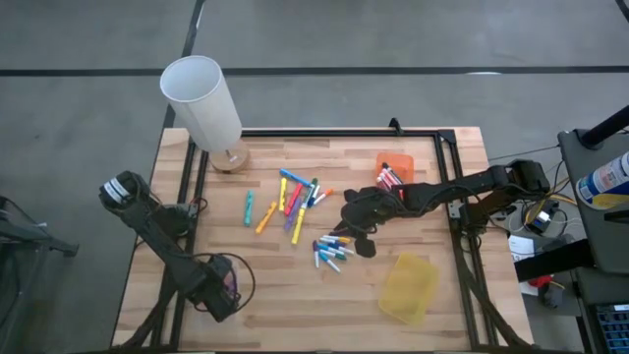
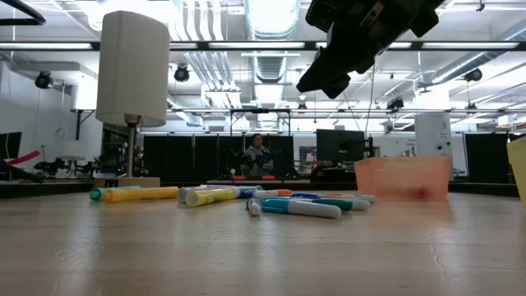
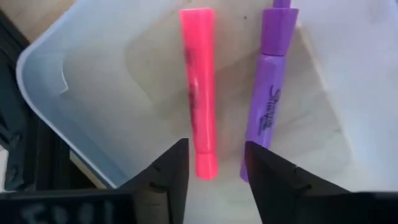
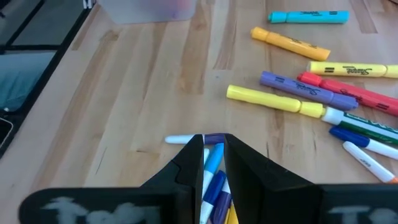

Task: Pick & Place Markers
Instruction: Put the blue marker pen into the transparent bin

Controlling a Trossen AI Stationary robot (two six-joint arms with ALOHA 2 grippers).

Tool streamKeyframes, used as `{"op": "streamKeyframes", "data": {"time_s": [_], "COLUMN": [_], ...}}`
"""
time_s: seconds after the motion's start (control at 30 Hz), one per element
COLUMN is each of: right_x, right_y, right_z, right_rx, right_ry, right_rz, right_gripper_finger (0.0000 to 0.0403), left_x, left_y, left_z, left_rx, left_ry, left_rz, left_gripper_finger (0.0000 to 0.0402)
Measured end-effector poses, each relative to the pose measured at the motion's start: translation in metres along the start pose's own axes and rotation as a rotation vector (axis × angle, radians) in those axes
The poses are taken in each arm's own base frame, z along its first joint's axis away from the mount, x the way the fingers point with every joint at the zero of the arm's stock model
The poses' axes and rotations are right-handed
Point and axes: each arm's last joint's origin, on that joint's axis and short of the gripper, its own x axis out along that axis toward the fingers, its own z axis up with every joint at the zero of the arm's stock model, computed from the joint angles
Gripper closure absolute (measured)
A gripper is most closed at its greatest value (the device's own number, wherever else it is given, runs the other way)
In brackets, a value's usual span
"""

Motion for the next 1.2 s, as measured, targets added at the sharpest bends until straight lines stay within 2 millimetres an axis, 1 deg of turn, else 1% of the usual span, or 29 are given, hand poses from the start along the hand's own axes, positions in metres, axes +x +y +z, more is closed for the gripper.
{"op": "streamKeyframes", "data": {"time_s": [0.13, 0.3, 0.5, 0.67, 0.83, 1.2], "right_x": [0.0, 0.002, 0.003, 0.003, 0.003, 0.003], "right_y": [0.0, 0.002, 0.006, 0.007, 0.008, 0.009], "right_z": [0.0, -0.001, 0.0, 0.0, 0.001, 0.003], "right_rx": [0.013, 0.018, 0.018, 0.023, 0.023, 0.021], "right_ry": [0.0, -0.001, -0.01, -0.009, -0.019, -0.051], "right_rz": [-0.001, 0.007, 0.015, 0.018, 0.022, 0.025], "right_gripper_finger": [0.0346, 0.0346, 0.0346, 0.0346, 0.0346, 0.0346], "left_x": [-0.011, -0.035, -0.062, -0.081, -0.093, -0.103], "left_y": [0.003, 0.012, 0.032, 0.043, 0.05, 0.051], "left_z": [0.002, 0.01, 0.027, 0.046, 0.063, 0.105], "left_rx": [0.017, 0.01, -0.038, -0.055, -0.062, 0.02], "left_ry": [0.014, -0.016, -0.159, -0.308, -0.396, -0.485], "left_rz": [-0.013, -0.09, -0.203, -0.299, -0.344, -0.32], "left_gripper_finger": [0.024, 0.0239, 0.0239, 0.0239, 0.0239, 0.0239]}}
